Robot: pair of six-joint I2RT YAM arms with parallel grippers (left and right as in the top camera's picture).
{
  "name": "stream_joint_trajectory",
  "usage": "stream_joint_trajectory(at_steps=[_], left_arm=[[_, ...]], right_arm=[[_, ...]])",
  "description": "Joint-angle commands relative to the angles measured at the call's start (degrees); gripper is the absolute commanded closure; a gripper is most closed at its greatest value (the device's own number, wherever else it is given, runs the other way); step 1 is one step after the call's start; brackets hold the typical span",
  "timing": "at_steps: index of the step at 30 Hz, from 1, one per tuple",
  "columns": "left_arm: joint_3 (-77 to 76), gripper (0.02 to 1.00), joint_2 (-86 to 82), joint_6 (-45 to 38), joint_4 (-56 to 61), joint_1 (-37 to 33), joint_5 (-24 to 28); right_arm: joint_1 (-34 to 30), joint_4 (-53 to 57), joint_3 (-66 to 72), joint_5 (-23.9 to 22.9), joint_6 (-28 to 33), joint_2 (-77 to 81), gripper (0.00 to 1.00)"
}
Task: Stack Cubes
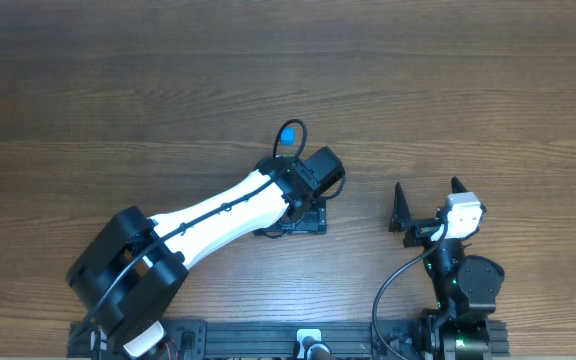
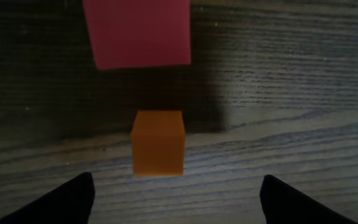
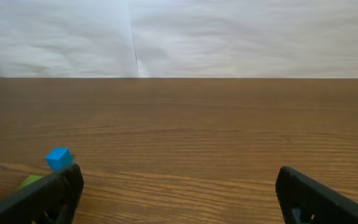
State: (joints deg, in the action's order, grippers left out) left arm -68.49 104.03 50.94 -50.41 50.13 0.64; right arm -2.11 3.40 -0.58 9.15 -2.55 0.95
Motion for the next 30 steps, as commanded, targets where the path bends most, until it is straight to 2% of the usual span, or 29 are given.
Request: stream_joint_trajectory(at_steps=[1,5,20,30], left_arm=[[0.2,0.218,0.2,0.92,0.11,-0.11,-0.26],[0.24,0.31,1.03,0.7,0.22,-0.11,-0.26],[0.24,0.402,4.02,0.94,0.81,-0.15,-0.72],[0.24,0.514,4.52,0.96,0.76,-0.52,-1.62]], right_arm=[[-0.26,0.24,0.26,0.22,0.48,-0.26,0.009],[-0.26,0.24,0.26,0.22,0.48,-0.26,0.009],[-0.26,0.24,0.26,0.22,0.48,-0.26,0.009],[-0.26,0.24,0.26,0.22,0.48,-0.26,0.007]])
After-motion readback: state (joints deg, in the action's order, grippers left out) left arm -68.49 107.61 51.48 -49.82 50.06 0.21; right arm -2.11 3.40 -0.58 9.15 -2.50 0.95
